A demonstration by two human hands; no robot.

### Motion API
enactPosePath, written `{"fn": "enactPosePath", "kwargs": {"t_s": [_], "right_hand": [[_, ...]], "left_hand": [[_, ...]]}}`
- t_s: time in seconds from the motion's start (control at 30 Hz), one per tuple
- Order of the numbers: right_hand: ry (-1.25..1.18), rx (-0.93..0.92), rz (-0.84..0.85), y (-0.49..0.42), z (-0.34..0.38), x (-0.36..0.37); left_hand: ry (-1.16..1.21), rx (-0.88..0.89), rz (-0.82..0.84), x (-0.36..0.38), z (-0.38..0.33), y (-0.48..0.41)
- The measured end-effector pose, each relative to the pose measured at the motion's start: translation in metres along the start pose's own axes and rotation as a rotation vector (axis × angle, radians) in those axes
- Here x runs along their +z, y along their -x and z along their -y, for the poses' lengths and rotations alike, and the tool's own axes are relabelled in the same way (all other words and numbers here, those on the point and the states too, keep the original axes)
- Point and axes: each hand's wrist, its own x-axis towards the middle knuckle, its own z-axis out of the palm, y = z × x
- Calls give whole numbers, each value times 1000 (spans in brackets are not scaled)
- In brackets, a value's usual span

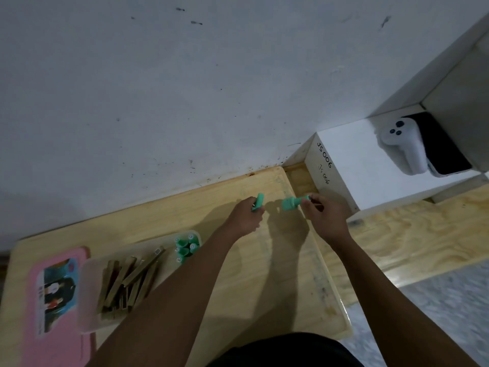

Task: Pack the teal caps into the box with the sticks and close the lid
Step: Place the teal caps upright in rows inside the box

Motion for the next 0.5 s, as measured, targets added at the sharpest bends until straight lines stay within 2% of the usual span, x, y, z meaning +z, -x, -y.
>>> {"fn": "enactPosePath", "kwargs": {"t_s": [0.13, 0.23, 0.33, 0.5], "right_hand": [[-15, -51, 14, 16, 12, 8], [-87, -76, 40, 34, 26, 20], [-182, -84, 79, 56, 45, 33], [-174, -153, 189, 93, 75, 56]], "left_hand": [[415, -82, -53, -16, -3, 35], [616, -86, -69, -32, 3, 66], [687, -58, -99, -49, 12, 95], [664, 9, -207, -79, 37, 145]]}}
